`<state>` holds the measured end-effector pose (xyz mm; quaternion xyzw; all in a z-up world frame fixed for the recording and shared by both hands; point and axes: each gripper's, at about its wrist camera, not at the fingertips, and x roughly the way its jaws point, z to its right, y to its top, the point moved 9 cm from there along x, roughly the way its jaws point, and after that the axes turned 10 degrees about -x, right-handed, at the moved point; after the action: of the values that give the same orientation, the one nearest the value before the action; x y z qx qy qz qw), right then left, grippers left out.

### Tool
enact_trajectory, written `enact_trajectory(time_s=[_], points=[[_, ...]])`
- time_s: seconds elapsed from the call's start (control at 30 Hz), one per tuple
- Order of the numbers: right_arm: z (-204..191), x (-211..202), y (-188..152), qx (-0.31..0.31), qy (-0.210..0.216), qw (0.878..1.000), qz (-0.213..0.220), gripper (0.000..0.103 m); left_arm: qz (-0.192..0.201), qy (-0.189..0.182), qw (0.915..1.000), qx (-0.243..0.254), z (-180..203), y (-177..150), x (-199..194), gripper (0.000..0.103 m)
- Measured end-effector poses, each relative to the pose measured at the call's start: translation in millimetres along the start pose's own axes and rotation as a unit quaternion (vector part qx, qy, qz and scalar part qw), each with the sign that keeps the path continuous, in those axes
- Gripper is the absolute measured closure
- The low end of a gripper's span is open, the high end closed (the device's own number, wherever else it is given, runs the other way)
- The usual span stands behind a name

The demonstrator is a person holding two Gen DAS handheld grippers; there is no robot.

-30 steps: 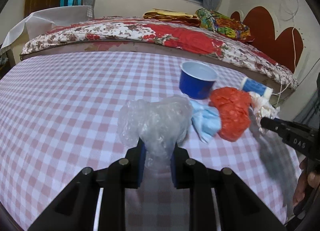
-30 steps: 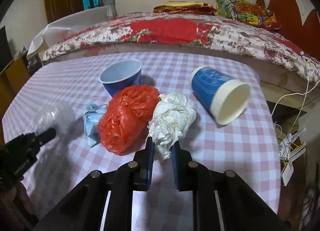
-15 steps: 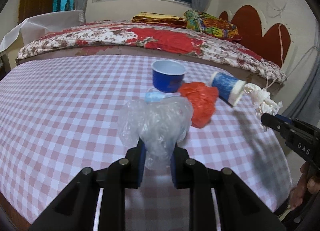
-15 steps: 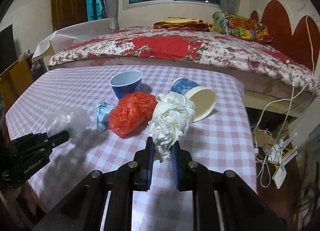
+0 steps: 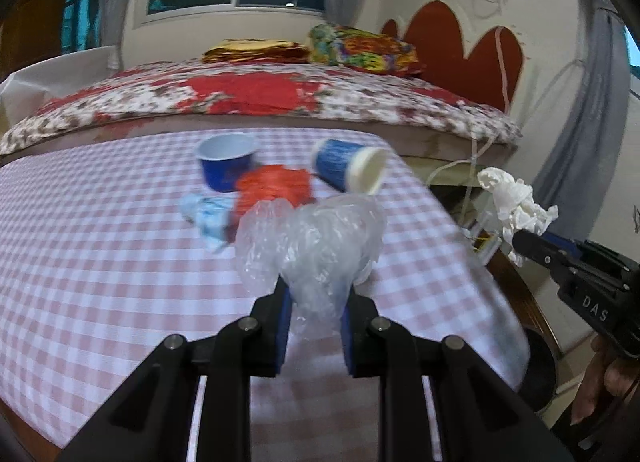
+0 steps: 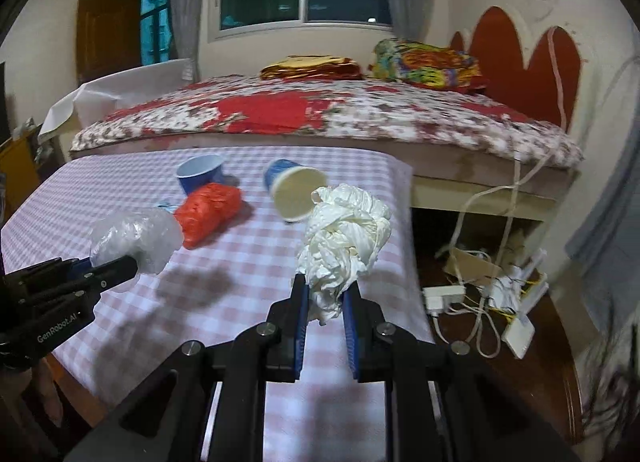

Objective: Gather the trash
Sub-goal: 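Carry the plastic bag and white tissue over the black bin with both tools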

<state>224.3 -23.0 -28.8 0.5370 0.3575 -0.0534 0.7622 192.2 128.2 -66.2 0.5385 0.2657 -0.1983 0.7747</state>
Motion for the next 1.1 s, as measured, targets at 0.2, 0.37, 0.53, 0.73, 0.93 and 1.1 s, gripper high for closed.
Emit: enact_trajectory(time_s=[0.2,0.37,0.53,0.73,0.93,1.1], points=[[46,-20,-30,0.029,-0.033,0.999,-0.005,0.085,-0.012,-0.033,0.9988,0.033,51,-11,6,0.080],[83,-33,-57,0.055,-0.060,0.997,-0.014,0.085,-0.025,-0.060,0.9962,0.059,93,-23,13,0.080],[120,-43,-88,0.078,-0.086,0.993,-0.031,0.085,-0.038,-0.081,0.9925,0.083,127,-35,18,0.080],[155,-53,-123,0.101,-0.110,0.987,-0.053,0.085,-0.057,-0.107,0.9865,0.109,166,-55,23,0.080],[183,-62,-154,0.124,-0.130,0.981,-0.070,0.085,-0.073,-0.133,0.9795,0.133,203,-73,25,0.080],[206,-63,-188,0.153,-0.138,0.975,-0.087,0.085,-0.089,-0.152,0.9719,0.156,234,-92,28,0.080]])
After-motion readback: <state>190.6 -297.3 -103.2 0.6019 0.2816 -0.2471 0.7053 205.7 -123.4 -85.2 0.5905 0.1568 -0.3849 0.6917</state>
